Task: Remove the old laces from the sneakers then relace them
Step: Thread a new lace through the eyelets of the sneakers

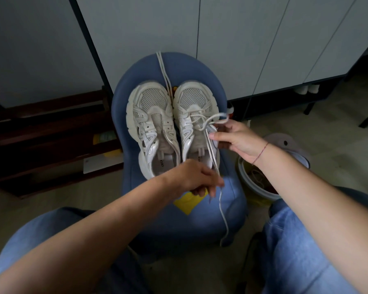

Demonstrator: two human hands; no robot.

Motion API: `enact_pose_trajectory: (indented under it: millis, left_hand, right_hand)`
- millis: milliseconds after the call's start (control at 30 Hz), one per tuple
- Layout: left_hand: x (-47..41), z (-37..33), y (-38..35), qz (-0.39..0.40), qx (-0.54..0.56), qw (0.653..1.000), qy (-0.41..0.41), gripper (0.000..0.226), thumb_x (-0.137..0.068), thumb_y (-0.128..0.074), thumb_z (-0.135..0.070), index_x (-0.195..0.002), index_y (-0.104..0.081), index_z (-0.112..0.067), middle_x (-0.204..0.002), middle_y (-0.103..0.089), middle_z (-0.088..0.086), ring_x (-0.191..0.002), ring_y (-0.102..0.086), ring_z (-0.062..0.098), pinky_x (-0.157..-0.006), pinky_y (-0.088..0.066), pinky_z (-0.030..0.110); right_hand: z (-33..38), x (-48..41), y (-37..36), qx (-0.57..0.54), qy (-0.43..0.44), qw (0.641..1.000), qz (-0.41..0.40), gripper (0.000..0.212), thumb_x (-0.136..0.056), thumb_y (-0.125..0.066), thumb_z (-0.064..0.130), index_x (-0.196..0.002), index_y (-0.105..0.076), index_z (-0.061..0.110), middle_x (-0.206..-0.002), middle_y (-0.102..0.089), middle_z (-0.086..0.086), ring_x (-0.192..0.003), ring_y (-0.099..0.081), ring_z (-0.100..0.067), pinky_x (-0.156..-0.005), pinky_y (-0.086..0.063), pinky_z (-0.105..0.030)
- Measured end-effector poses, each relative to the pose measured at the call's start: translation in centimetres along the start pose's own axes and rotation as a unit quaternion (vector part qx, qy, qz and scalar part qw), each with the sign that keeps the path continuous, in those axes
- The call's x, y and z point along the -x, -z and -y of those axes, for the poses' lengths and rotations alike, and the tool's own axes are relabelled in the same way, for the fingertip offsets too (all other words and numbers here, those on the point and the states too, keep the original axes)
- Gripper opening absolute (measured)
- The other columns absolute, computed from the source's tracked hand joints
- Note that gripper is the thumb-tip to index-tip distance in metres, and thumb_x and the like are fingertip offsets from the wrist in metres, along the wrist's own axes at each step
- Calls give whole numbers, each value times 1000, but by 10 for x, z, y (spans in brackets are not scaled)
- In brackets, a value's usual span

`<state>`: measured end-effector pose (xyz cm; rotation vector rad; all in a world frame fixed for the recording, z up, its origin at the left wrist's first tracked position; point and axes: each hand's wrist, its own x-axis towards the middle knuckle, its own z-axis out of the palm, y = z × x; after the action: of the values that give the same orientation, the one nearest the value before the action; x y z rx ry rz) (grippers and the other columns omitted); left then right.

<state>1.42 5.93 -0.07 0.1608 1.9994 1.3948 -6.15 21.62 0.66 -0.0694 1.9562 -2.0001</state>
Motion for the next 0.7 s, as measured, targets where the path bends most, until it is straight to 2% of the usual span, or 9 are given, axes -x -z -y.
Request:
enact_pose_trajectory:
  millis: [67, 100, 167, 267, 333, 400, 467, 567, 700]
  left_hand:
    - [7, 4, -2, 136, -103, 985, 38, 12, -95, -64, -23, -90, -72, -15, -56, -64, -8, -45, -48, 1, -52, -38, 16]
    - [10, 7, -4, 177, -137, 973, 49, 11, -94, -65, -26, -90, -72, -18, -58, -65, -9, -47, -49, 1, -54, -39, 17]
    - [11, 13, -4, 188, -156, 968, 57, 13, -93, -66, -28, -92, -73, -17, -61, -66, -10, -47, -50, 2, -52, -39, 16]
    - [11, 14, 4, 79, -107, 990, 51, 22, -93, -66, -27, -102, -73, -8, -60, -66, -6, -46, -48, 6, -49, -40, 16]
    - [11, 11, 9, -39, -43, 998, 31, 21, -94, -64, -24, -94, -73, -5, -54, -63, -5, -41, -44, 7, -43, -37, 16]
    - [10, 8, 12, -146, 28, 989, 4, 22, -95, -63, -23, -83, -70, -6, -49, -60, -4, -37, -42, 7, -41, -34, 18]
    - [6, 7, 12, -228, 69, 971, -13, 25, -96, -63, -23, -79, -68, -4, -46, -58, -4, -35, -42, 8, -40, -34, 19]
    - [1, 5, 5, -284, 74, 956, -24, 28, -96, -62, -21, -78, -67, 0, -46, -57, -1, -32, -42, 8, -37, -33, 15]
    - [0, 8, -7, -311, 96, 945, -40, 14, -96, -61, -16, -98, -68, -3, -53, -61, 7, -31, -45, 8, -37, -34, 15]
  right_hand:
    - [1, 1, 0, 0, 1, 1000, 6, 25, -83, -66, -3, -100, -62, 15, -88, -64, -2, -73, -66, -6, -63, -52, -17]
    - [1, 1, 0, 2, 2, 1000, 9, 25, -83, -65, -3, -101, -62, 15, -88, -64, -2, -73, -66, -5, -63, -52, -17]
    - [1, 2, 0, 1, 3, 1000, 10, 25, -83, -65, -3, -102, -61, 14, -89, -64, -3, -73, -66, -5, -63, -52, -17]
    - [1, 2, 0, 5, 2, 1000, 9, 24, -83, -65, -3, -99, -61, 16, -87, -63, -2, -73, -65, -5, -63, -53, -17]
    - [1, 1, -1, 6, 4, 1000, 10, 24, -83, -65, -3, -97, -61, 16, -86, -63, -2, -71, -65, -4, -64, -53, -17]
    - [1, 1, -1, 3, 4, 1000, 9, 24, -83, -64, -4, -96, -60, 16, -86, -63, -2, -70, -64, -4, -64, -53, -17]
    - [1, 0, -1, 1, 3, 1000, 8, 24, -83, -64, -3, -96, -60, 16, -86, -62, -3, -71, -64, -5, -64, -54, -17]
    - [0, 1, -1, 1, 0, 1000, 7, 24, -82, -65, -2, -96, -61, 17, -87, -63, -4, -74, -64, -7, -66, -54, -18]
    - [0, 2, -1, 1, 0, 1000, 5, 25, -82, -66, -1, -98, -61, 18, -90, -63, -4, -76, -65, -6, -64, -53, -17]
